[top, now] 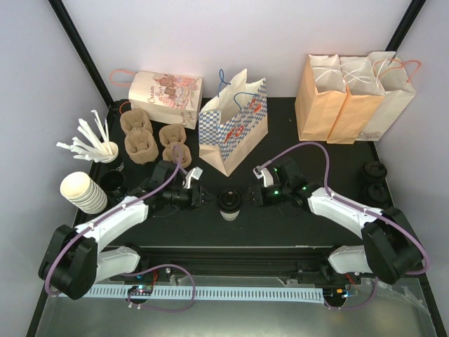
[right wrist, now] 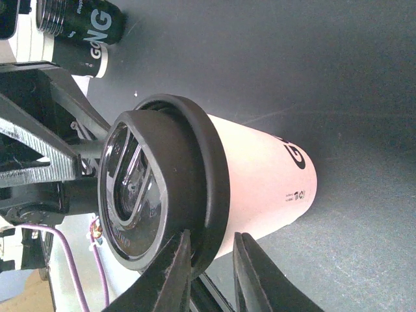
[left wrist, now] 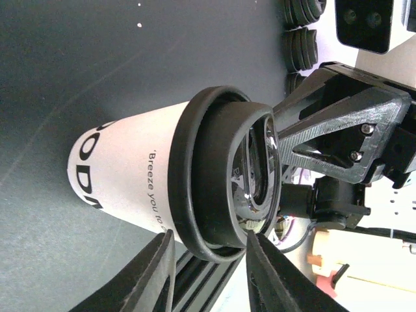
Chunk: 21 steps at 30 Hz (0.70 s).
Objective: Pack the takeout coffee
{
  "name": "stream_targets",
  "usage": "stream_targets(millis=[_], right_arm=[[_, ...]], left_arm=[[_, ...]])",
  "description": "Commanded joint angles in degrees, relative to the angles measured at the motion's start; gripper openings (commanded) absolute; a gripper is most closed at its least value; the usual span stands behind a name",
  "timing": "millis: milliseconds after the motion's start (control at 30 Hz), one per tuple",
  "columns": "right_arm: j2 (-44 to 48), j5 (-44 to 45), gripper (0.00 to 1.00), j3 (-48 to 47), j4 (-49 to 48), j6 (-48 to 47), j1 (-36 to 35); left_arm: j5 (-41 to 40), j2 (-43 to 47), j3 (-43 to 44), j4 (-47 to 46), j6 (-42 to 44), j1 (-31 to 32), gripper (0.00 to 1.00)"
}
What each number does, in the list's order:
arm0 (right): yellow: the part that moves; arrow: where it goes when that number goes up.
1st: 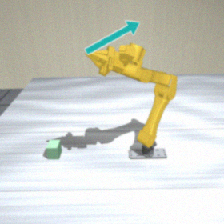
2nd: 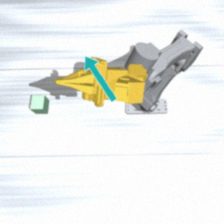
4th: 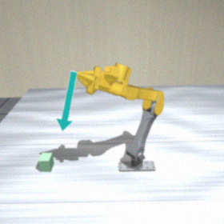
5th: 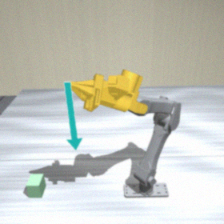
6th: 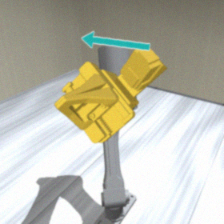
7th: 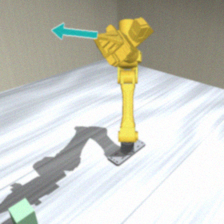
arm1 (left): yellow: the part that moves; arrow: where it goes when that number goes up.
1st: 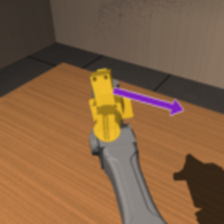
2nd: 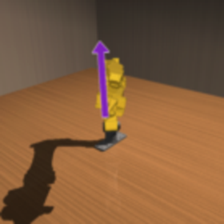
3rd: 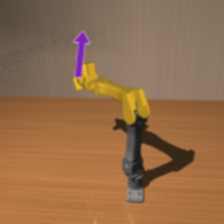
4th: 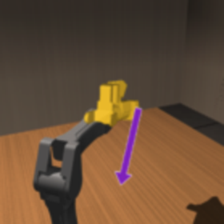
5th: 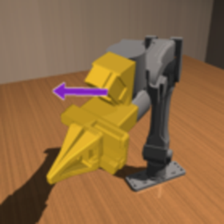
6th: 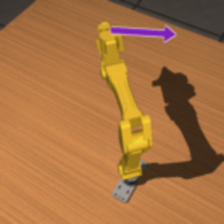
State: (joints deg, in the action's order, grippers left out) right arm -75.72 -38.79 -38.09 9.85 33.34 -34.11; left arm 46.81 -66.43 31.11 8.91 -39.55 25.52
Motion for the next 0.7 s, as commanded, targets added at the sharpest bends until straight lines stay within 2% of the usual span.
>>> stream_targets(millis=[0, 667], right_arm=[[-0.8, -0.2, 0.22, 0.6, 0.9, -0.5, -0.6], [-1.7, -0.6, 0.22, 0.2, 2.0, -1.6, -0.9]], left_arm=[[1.7, 0.9, -0.4, -0.9, 0.7, -1.4, 0.31], [3.5, -8.3, 0.0, -3.9, 2.2, -0.9, 0.3]])
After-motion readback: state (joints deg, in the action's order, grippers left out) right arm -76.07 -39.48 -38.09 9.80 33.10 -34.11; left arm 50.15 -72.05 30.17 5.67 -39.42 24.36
